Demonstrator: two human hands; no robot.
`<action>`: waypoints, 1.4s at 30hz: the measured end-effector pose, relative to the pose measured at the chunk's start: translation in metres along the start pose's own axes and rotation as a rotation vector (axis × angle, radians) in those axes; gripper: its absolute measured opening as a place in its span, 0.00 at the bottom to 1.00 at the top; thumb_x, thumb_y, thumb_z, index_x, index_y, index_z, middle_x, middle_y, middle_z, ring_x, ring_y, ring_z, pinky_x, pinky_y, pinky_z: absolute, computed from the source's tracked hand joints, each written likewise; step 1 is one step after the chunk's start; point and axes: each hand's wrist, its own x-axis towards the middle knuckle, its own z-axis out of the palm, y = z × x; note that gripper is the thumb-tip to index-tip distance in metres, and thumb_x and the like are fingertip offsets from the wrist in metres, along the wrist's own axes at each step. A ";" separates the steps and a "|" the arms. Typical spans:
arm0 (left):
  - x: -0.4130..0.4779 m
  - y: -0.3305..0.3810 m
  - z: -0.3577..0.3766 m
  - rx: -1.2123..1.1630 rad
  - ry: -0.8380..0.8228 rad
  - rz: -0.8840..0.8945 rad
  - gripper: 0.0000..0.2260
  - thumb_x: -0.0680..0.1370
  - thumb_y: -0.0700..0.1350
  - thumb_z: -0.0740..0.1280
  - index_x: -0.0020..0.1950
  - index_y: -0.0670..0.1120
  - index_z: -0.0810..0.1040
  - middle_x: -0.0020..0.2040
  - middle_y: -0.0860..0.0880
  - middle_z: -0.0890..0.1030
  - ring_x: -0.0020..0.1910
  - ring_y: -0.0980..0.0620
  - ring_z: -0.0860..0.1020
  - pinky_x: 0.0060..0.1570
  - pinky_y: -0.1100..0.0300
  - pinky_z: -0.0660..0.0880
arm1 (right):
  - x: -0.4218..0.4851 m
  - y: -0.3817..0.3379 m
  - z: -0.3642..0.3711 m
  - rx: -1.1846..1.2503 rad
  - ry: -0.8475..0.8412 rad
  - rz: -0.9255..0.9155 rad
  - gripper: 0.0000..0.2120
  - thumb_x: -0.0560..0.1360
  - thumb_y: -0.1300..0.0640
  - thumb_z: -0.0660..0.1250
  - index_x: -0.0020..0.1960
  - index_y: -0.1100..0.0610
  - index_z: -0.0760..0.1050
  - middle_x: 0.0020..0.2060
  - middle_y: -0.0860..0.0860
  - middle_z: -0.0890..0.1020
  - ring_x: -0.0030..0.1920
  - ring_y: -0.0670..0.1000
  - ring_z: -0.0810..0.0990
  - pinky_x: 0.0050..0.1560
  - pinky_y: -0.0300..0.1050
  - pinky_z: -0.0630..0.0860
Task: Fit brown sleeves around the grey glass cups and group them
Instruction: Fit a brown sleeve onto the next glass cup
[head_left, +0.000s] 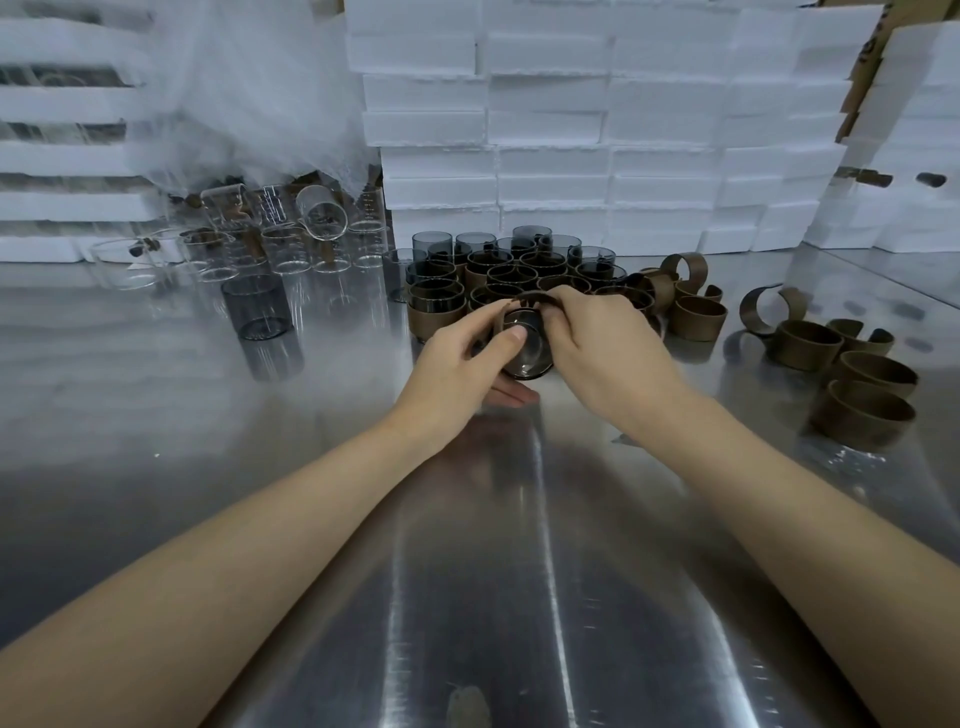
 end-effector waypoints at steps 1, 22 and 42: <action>0.000 0.000 0.000 -0.004 0.007 -0.001 0.16 0.82 0.43 0.62 0.71 0.48 0.73 0.57 0.40 0.81 0.38 0.40 0.85 0.38 0.56 0.81 | 0.000 -0.001 -0.001 0.016 -0.033 -0.006 0.13 0.83 0.53 0.52 0.56 0.57 0.74 0.44 0.58 0.81 0.44 0.62 0.79 0.47 0.57 0.76; 0.002 0.003 -0.001 -0.164 0.085 -0.041 0.15 0.84 0.56 0.53 0.57 0.55 0.77 0.45 0.46 0.86 0.37 0.39 0.85 0.35 0.56 0.82 | -0.002 -0.004 -0.008 0.033 0.073 -0.074 0.26 0.70 0.74 0.58 0.65 0.58 0.70 0.55 0.56 0.67 0.48 0.60 0.75 0.49 0.57 0.76; 0.002 0.000 0.000 -0.082 0.108 0.029 0.15 0.81 0.48 0.66 0.65 0.43 0.76 0.49 0.43 0.83 0.40 0.39 0.85 0.44 0.44 0.83 | -0.005 -0.007 0.007 0.322 -0.110 -0.123 0.27 0.81 0.55 0.54 0.78 0.42 0.52 0.42 0.43 0.75 0.43 0.39 0.74 0.46 0.30 0.67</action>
